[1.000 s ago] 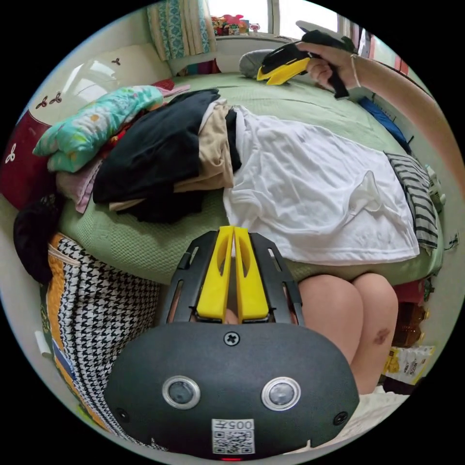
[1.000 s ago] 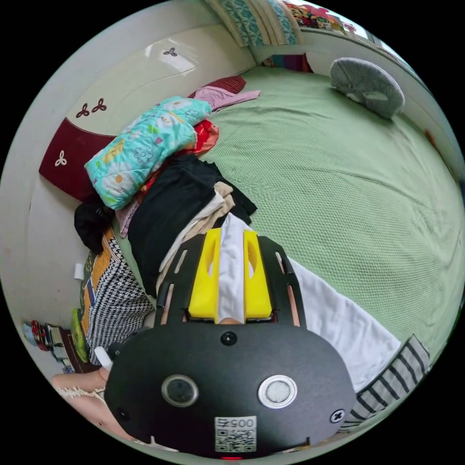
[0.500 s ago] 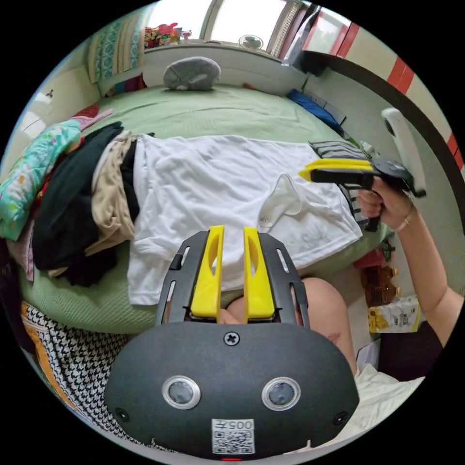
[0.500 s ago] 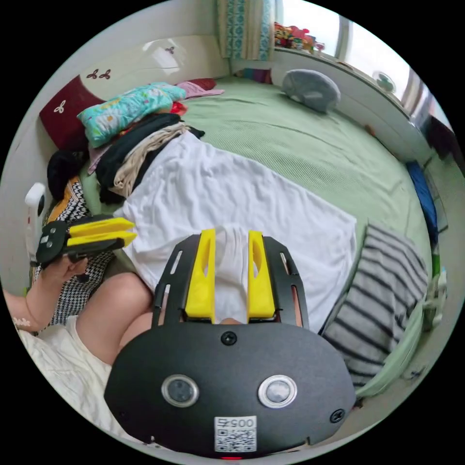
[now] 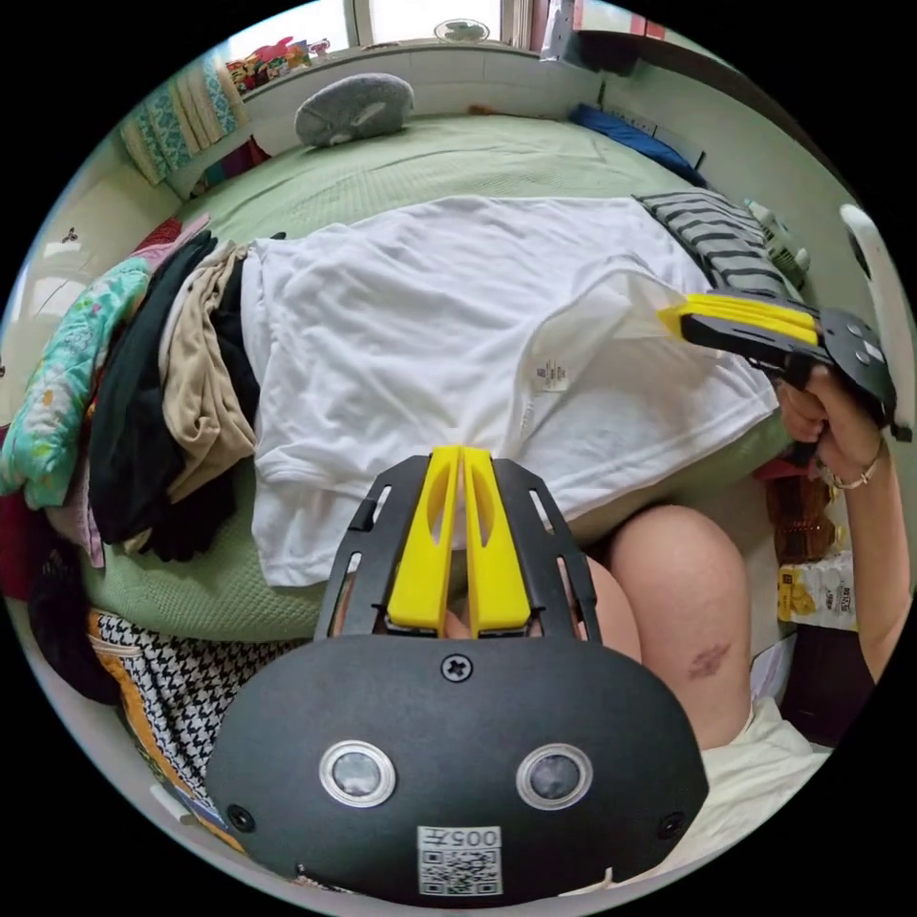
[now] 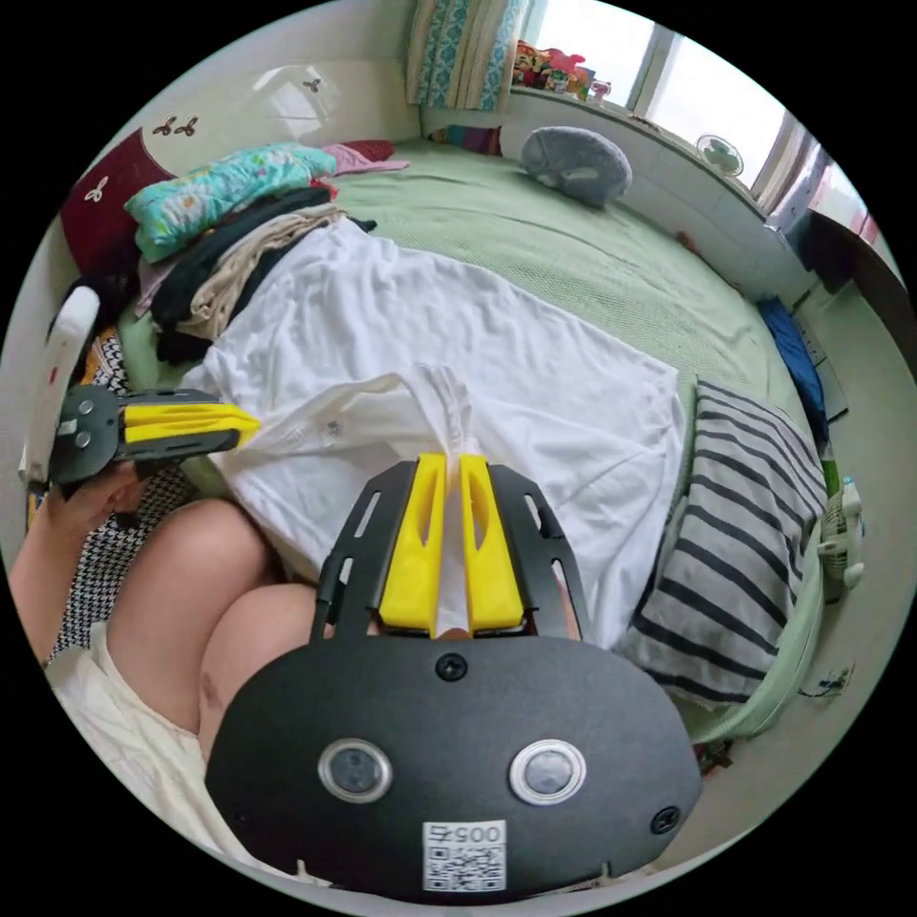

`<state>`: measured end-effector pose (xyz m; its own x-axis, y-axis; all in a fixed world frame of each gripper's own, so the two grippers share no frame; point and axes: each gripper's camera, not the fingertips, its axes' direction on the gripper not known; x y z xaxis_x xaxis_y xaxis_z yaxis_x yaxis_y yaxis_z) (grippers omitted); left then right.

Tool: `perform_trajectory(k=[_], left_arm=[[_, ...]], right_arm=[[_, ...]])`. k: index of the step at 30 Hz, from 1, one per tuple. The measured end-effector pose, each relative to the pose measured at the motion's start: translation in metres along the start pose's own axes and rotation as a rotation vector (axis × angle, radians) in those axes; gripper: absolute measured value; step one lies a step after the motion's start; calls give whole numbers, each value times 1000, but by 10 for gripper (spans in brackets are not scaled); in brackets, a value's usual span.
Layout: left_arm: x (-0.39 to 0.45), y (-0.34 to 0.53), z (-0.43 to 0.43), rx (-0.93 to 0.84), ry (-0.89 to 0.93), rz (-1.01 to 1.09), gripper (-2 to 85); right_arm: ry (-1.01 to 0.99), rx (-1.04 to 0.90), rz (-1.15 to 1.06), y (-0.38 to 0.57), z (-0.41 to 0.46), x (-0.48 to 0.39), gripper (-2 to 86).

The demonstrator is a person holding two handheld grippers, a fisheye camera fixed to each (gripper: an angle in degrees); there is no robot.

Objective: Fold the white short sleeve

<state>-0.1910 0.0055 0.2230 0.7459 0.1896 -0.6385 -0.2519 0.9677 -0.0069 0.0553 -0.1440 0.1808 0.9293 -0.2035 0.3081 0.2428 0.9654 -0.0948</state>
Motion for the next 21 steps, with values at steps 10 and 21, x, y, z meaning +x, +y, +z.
perform_trajectory(k=[10,21], left_arm=[[-16,10,23,-40,35,-93,0],[-79,-7,0,58,109,-184,8]], right_arm=[[24,-8,124,94,14,12,19],[-93,3,165,133,-33,73,64]])
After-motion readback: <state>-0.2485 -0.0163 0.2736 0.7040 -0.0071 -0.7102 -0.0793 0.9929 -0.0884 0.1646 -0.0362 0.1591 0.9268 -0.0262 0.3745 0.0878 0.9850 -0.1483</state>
